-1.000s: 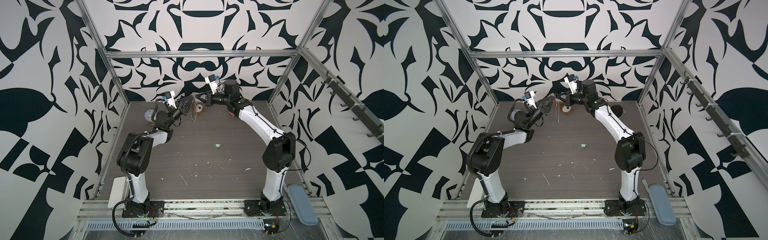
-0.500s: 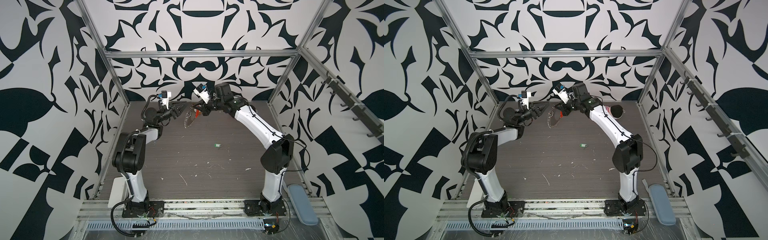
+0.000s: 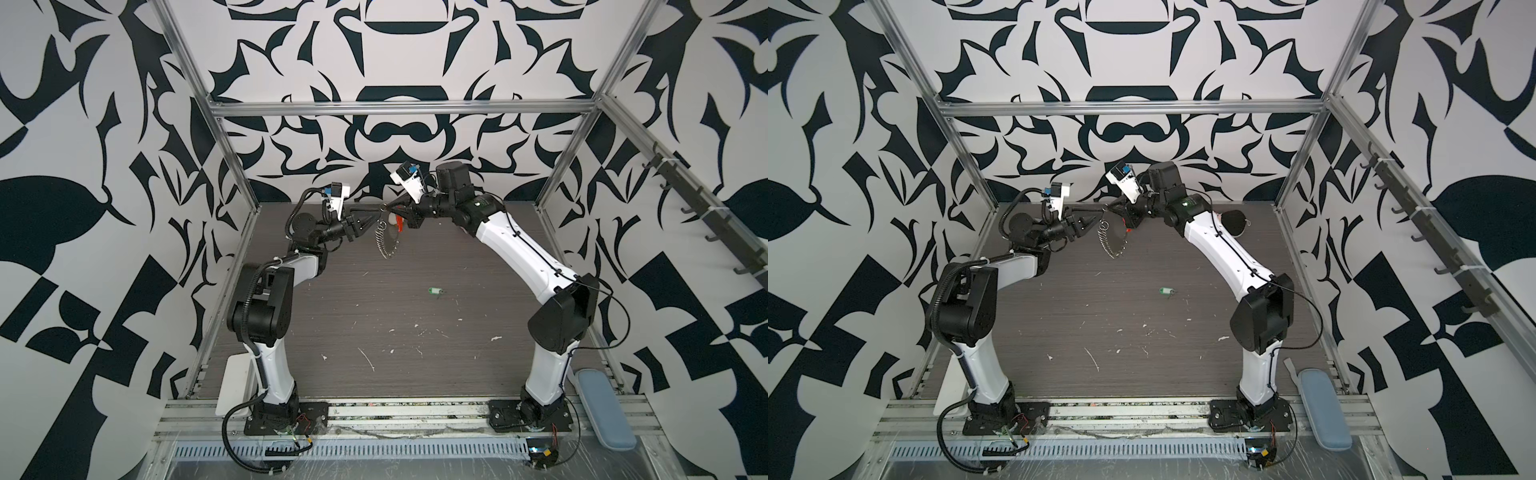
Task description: Put the keys on the keyring
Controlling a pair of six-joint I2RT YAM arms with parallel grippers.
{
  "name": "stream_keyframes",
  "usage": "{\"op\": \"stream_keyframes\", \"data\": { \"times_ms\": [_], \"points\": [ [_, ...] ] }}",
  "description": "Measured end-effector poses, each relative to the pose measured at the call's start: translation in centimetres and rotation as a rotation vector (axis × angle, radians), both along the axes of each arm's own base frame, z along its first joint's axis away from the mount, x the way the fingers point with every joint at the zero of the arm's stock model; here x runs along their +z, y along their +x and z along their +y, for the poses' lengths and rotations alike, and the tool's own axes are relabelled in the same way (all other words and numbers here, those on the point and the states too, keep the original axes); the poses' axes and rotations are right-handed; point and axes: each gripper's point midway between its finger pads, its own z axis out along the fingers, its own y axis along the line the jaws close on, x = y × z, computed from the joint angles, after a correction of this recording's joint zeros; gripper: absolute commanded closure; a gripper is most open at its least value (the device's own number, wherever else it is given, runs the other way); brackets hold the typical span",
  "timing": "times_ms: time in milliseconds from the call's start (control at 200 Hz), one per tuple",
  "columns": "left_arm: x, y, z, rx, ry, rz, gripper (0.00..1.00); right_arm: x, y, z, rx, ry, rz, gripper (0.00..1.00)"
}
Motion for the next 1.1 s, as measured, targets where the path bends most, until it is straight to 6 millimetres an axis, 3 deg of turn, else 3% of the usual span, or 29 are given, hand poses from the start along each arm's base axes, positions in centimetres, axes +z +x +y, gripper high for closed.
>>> {"op": "stream_keyframes", "data": {
  "times_ms": [485, 1100],
  "points": [
    [1.7, 0.3, -0.2, -0.015, -0.021, -0.012, 0.70, 0.0, -0.4, 0.3, 0.025, 0.022, 0.016, 1.00],
    [1.7, 0.5, 0.7, -0.014, -0.015, -0.007, 0.64, -0.1, -0.7, 0.5, 0.044, 0.030, 0.030, 1.00]
  ]
}}
